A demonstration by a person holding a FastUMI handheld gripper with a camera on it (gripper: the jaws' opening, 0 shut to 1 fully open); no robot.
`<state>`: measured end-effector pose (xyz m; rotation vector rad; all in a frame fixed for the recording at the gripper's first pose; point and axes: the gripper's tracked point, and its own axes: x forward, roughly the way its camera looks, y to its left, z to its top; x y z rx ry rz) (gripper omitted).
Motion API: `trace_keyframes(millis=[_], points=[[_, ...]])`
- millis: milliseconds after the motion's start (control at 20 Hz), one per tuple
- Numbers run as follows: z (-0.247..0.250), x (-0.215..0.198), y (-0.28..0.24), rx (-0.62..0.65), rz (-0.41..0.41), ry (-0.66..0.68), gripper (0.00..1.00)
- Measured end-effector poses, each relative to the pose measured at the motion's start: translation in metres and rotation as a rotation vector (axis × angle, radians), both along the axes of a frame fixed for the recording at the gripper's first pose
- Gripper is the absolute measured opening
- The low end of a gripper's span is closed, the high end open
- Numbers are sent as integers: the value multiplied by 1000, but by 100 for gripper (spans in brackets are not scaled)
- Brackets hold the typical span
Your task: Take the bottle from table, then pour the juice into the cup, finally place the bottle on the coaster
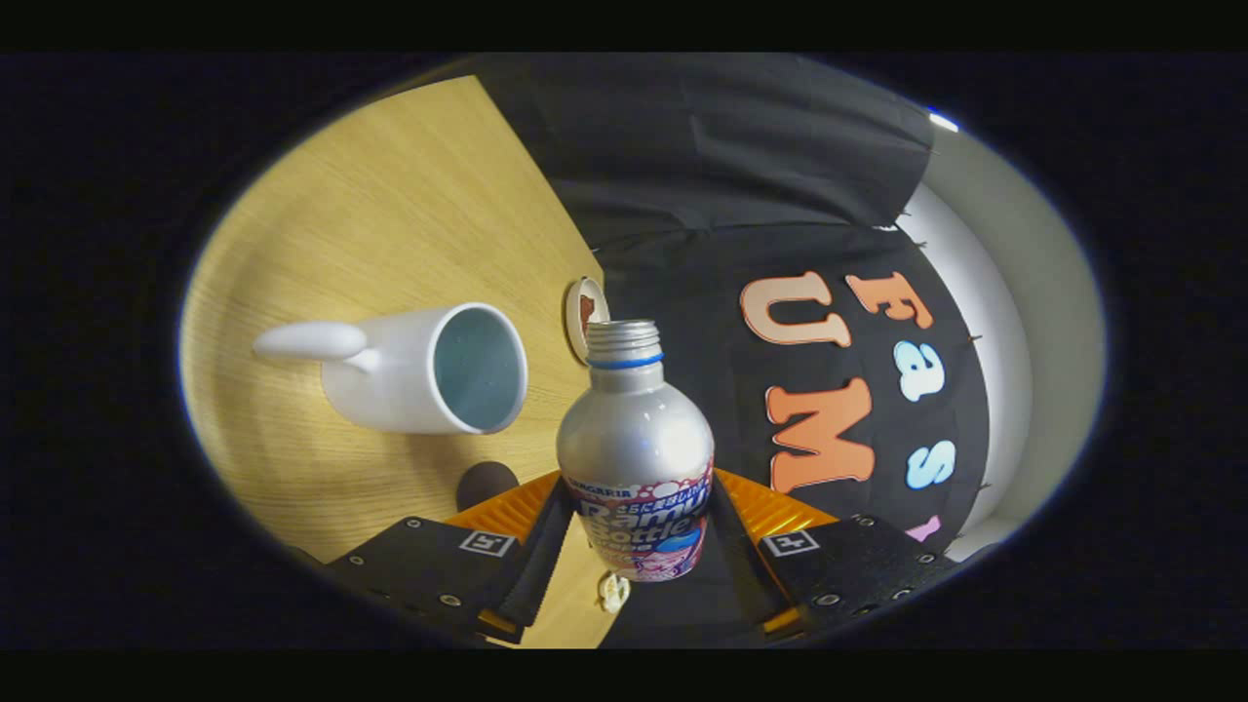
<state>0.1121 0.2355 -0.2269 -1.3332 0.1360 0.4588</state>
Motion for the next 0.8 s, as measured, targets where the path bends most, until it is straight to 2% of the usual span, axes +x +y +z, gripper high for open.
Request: trace_keyframes(millis=[350, 650, 800], points=[[6, 28, -20, 386, -205, 82, 77], [24, 51, -32, 711, -289, 83, 77], [16, 58, -32, 840, -327, 144, 77]])
